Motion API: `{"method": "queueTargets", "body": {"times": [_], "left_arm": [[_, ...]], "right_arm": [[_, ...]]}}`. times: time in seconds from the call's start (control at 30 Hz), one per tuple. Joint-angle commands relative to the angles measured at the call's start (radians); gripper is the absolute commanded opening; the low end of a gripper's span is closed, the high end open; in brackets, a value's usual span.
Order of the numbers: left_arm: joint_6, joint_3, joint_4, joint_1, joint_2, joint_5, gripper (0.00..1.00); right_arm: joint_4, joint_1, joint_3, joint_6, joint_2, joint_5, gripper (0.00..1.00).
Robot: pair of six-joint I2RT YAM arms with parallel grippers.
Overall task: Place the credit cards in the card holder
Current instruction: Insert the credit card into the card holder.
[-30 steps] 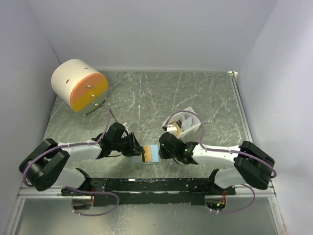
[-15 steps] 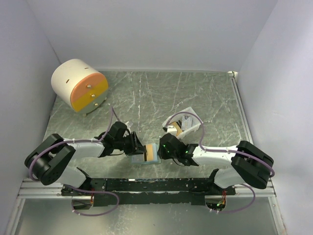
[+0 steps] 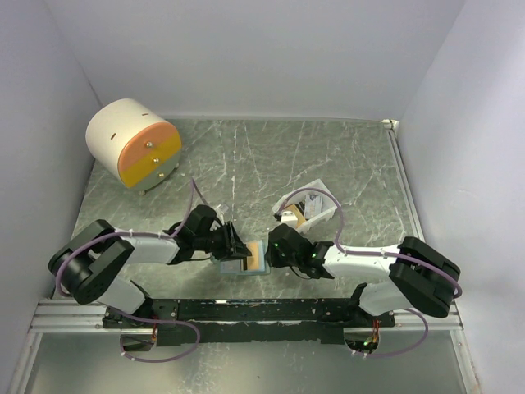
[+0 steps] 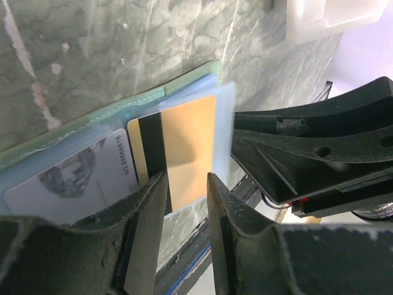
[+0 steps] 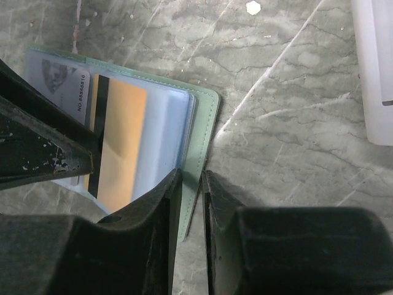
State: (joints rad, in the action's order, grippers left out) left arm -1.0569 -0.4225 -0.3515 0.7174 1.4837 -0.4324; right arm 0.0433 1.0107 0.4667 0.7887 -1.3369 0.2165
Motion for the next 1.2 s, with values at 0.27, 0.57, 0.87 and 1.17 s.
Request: {"method": "queueTargets", "body": {"times": [0.27,0.57,0.87,1.17], "left_arm": [[0.054,-0.068,0.204,0.023,-0.117,0.095,0.45],[0.059,-0.057,0.212,0.024,-0.081,0.126,0.46],[0.068,-0.074,0.200,0.024,-0.042,0.125,0.47],[0.056,-0.068,0.146,0.024,-0.028,0.101,0.38]], "right_arm": [[-0.135,0.000,0.001,-0.004,0.132,0.081,0.22],[-0.022,-0.001,0.014,0.022,0.115,-0.032,0.21],[0.019,0.000,-0.005,0.039,0.051,-0.038,0.21],[0.025,-0.001,-0.020,0.040,0.038,-0.029,0.20]]}}
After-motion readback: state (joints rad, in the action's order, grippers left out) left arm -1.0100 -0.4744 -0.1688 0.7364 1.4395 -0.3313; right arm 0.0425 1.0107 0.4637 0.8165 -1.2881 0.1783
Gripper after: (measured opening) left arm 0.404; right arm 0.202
